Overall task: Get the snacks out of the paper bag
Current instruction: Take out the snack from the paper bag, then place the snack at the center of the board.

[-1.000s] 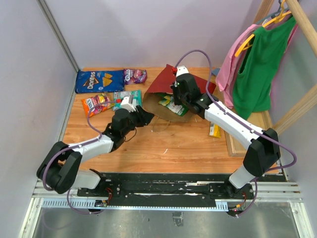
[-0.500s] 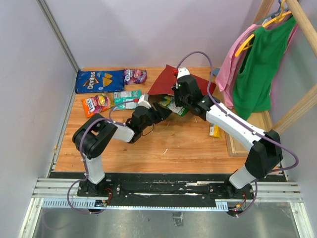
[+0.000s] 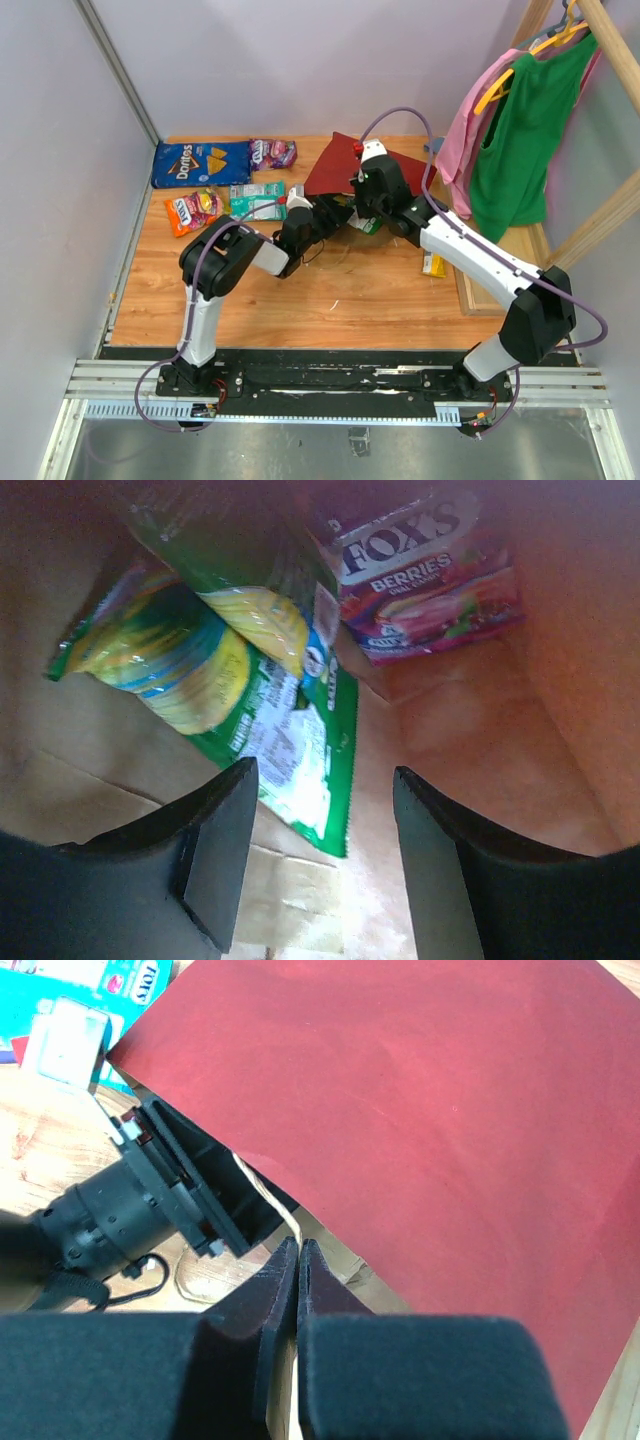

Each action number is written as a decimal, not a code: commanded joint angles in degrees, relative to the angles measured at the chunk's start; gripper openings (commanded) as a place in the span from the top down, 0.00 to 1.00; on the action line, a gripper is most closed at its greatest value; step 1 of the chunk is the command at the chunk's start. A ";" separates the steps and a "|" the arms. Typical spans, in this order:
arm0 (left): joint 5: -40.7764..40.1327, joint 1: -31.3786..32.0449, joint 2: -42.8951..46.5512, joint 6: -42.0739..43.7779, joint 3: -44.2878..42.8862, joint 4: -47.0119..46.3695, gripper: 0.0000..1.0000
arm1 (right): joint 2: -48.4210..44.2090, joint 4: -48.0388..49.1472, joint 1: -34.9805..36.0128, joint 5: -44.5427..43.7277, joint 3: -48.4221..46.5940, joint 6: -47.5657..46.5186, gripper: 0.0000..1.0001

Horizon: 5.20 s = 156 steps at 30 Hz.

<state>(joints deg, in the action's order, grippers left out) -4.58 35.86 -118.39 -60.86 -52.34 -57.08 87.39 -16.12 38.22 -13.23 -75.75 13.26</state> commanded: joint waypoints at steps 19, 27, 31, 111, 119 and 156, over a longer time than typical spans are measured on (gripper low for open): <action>-12.94 0.27 -11.75 -8.33 -16.55 11.98 0.42 | -4.23 1.62 -0.82 1.26 3.20 0.87 0.99; -13.80 -0.27 -9.61 -1.80 -16.62 10.21 0.80 | -4.47 1.73 -1.04 1.71 3.72 0.91 0.99; -8.55 -2.40 -8.15 0.97 -16.01 7.62 0.99 | -4.83 1.82 -1.09 1.36 3.80 0.88 0.99; -12.41 -31.48 64.45 6.90 14.07 82.63 0.99 | -3.03 1.76 -1.69 5.09 3.47 4.58 0.99; -9.72 -34.93 62.30 7.54 14.06 80.74 0.99 | -4.17 1.86 -1.74 3.33 4.10 3.70 0.99; 0.02 -55.81 56.35 -1.00 15.19 71.16 0.96 | -4.07 1.55 -1.78 3.82 4.65 3.42 0.99</action>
<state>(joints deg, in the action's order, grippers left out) -6.07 -17.43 -60.77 -59.72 -37.82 17.82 84.42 -14.46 37.21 -8.84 -72.03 17.65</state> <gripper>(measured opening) 0.037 0.009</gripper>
